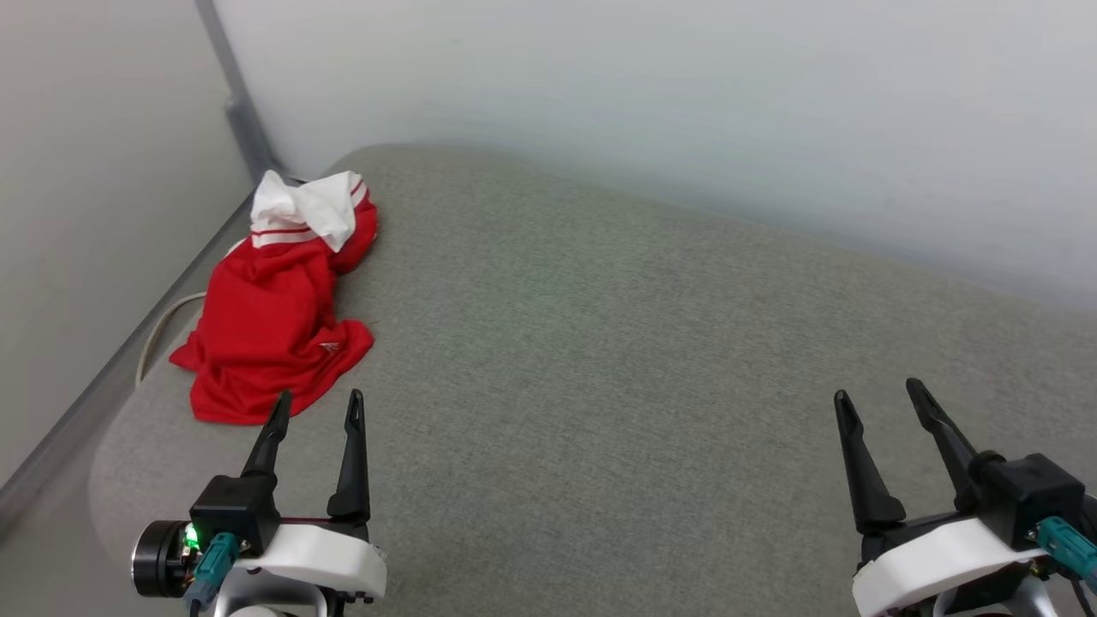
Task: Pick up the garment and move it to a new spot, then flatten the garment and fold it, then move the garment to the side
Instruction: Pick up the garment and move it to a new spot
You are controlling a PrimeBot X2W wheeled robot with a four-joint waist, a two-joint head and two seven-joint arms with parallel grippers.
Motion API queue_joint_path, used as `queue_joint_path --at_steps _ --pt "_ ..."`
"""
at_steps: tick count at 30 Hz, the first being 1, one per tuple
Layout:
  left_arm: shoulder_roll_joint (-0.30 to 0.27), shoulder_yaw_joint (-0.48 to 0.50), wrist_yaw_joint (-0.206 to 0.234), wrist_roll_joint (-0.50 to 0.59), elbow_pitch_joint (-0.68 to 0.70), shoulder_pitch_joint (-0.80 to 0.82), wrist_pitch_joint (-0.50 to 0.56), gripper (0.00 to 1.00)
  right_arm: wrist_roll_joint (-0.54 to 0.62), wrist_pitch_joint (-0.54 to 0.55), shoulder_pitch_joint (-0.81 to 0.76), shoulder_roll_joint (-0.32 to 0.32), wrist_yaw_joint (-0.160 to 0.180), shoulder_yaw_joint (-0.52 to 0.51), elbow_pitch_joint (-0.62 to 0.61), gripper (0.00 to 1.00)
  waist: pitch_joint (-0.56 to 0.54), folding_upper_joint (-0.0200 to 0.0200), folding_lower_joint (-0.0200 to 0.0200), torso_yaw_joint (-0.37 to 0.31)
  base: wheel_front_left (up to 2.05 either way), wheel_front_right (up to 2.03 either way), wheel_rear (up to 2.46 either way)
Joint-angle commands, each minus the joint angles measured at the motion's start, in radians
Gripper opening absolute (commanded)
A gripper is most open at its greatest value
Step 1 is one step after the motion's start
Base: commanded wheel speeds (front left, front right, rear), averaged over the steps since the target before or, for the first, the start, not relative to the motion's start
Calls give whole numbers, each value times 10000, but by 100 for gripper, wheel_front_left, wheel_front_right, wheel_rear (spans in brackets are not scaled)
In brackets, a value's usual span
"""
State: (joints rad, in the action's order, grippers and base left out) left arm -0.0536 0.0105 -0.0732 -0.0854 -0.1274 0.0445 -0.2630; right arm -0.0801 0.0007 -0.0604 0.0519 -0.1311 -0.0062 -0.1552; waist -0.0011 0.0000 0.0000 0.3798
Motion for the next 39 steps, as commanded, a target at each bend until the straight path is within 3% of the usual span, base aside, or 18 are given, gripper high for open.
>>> queue_joint_path --at_steps 1,10,22,29,39 --pt "16 40 11 -45 -12 54 -25 100 3 -16 133 -26 7 56 48 100 55 0 0 580 0 0 0" --pt "28 175 52 -45 -56 57 -25 100 99 -12 294 -25 7 271 110 100 100 0 0 1384 0 0 0" --pt "40 500 202 -173 181 -124 -25 100 187 66 706 -22 7 547 235 100 267 0 0 1496 0 0 0" --pt "31 629 10 -254 -340 567 -25 100 270 114 611 -21 7 259 87 100 440 0 0 1490 0 0 0" --pt "-354 1515 -232 -1355 -2645 2846 14 100 439 631 1342 447 7 249 -680 100 2271 0 0 89 0 0 0"
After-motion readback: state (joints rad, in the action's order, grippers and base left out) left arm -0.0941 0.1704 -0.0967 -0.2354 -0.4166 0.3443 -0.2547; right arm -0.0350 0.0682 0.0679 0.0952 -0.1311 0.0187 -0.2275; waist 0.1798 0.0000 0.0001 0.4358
